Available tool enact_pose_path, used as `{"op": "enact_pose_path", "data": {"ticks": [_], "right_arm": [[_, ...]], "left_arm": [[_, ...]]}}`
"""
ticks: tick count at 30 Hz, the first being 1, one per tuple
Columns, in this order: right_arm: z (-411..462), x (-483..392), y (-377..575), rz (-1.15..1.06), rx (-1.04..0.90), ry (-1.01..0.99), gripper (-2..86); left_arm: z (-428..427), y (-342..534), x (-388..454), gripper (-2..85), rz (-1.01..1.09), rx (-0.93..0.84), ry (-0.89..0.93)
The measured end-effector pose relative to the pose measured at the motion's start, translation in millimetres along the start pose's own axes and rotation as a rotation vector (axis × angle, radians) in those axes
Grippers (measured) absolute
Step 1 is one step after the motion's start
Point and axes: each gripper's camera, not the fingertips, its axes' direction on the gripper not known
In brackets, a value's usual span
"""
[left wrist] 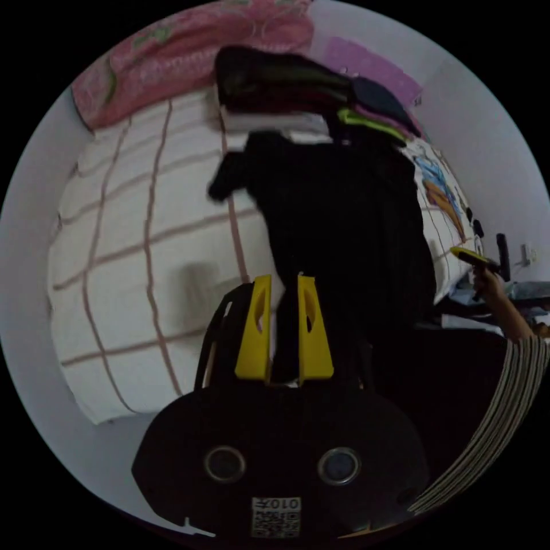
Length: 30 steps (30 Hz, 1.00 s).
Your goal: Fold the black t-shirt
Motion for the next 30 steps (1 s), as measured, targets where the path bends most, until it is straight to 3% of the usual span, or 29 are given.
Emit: {"op": "enact_pose_path", "data": {"ticks": [10, 15, 19, 25, 30], "right_arm": [[77.7, 25.4, -77.6, 0.021, -0.191, 0.030, 11.9], [103.9, 24.5, -118.9, -0.032, -0.238, 0.087, 10.0], [112.1, 29.5, -143.8, -0.040, -0.231, 0.122, 4.5], [87.5, 50.1, -163.8, -0.109, -0.171, 0.028, 3.6], [61.0, 77.0, -166.3, -0.117, -0.142, 0.194, 3.1]], "left_arm": [[65.0, -32.5, -26.9, 5.8, 0.016, -0.170, 0.051], [77.0, -60.2, -36.3, 2.2, 0.042, -0.200, -0.024], [74.1, -70.3, -53.0, 0.3, -0.003, -0.191, 0.019], [36.4, -67.4, -83.9, -0.2, -0.016, -0.076, 0.146], [-7.3, -45.0, -113.0, -0.3, -0.080, 0.004, 0.156]]}}
